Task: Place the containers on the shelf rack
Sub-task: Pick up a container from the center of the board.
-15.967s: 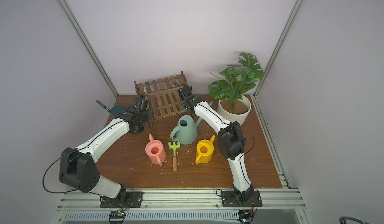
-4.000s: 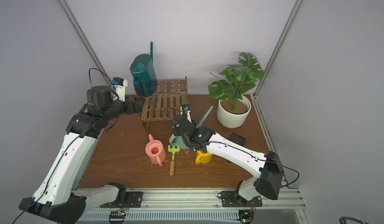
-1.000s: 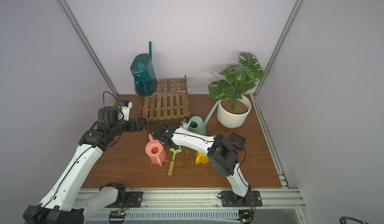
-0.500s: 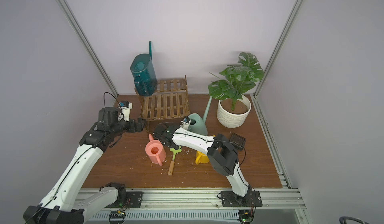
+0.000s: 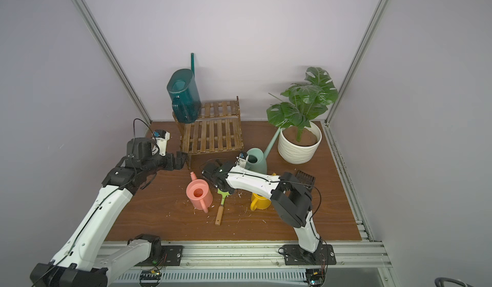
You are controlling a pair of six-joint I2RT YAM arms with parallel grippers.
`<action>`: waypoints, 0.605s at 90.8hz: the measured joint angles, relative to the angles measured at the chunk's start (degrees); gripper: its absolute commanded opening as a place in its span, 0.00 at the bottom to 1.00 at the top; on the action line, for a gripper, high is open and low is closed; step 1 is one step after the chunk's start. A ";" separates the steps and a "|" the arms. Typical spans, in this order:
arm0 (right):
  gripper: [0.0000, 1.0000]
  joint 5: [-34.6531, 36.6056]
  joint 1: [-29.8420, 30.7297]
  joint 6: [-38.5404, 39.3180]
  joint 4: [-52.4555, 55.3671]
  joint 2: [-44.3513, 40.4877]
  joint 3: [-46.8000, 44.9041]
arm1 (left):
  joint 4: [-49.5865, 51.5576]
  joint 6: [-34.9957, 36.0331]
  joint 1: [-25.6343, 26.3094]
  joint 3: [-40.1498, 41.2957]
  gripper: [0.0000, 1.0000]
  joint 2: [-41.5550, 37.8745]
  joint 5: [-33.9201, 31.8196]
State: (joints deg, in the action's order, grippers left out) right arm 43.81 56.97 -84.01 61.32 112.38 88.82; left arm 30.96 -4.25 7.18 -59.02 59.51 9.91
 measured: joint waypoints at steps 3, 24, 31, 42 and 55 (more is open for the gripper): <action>0.44 -0.04 -0.07 0.04 -0.15 -0.04 -0.59 | -0.02 0.00 0.00 0.11 0.99 0.00 0.00; 0.45 -0.24 -0.33 0.24 -1.01 -0.48 -2.49 | -0.17 0.00 0.00 0.66 0.99 0.00 0.02; 0.44 -0.26 -0.46 0.24 -1.16 -1.05 -2.80 | -0.15 0.00 0.00 0.94 1.00 0.00 0.02; 0.42 -0.22 -0.70 0.35 -1.36 -2.05 -2.91 | -0.17 0.00 0.00 0.98 1.00 -0.02 0.02; 0.39 0.00 -0.98 0.72 -1.57 -3.41 -4.09 | -0.20 0.00 0.00 1.03 1.00 -0.02 0.02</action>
State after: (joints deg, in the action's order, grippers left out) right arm 43.81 55.99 -83.29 59.75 108.97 84.73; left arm 30.76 -4.25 7.18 -58.00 59.48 9.93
